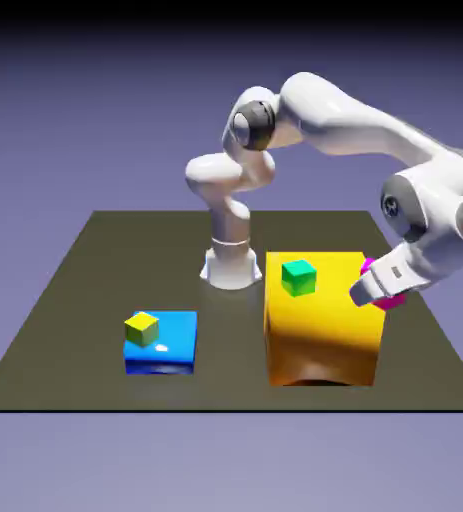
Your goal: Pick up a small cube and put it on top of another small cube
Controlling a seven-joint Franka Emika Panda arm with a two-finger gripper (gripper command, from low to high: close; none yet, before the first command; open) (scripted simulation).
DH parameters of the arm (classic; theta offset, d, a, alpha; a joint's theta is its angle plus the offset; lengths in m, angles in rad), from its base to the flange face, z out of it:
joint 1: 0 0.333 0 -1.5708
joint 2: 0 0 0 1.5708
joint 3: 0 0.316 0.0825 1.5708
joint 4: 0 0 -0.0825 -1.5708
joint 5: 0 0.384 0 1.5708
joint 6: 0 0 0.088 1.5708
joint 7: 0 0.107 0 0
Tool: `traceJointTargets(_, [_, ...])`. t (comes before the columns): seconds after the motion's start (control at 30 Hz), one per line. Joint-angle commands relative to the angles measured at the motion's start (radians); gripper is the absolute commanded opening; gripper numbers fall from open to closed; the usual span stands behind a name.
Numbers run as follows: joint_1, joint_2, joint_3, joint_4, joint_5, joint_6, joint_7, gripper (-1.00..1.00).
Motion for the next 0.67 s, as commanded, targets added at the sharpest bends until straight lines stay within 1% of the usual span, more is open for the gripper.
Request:
traceJointTargets(0.0, [-0.001,-0.008,0.036,0.01,-0.026,-0.029,0.015,-1.0])
traceJointTargets(0.17, [-0.036,-0.024,0.178,0.055,-0.145,-0.189,0.064,-1.0])
traceJointTargets(0.2, [-0.036,-0.024,0.178,0.055,-0.145,-0.189,0.064,-1.0])
traceJointTargets(0.53, [-0.098,-0.154,0.182,-0.292,-0.116,0.03,0.054,-1.0])
traceJointTargets(0.57, [-0.098,-0.154,0.182,-0.292,-0.116,0.03,0.054,1.0])
traceJointTargets(0.6, [-0.098,-0.154,0.182,-0.292,-0.116,0.03,0.054,1.0])
traceJointTargets(0.63, [-0.091,-0.14,0.182,-0.256,-0.119,0.007,0.055,1.0])
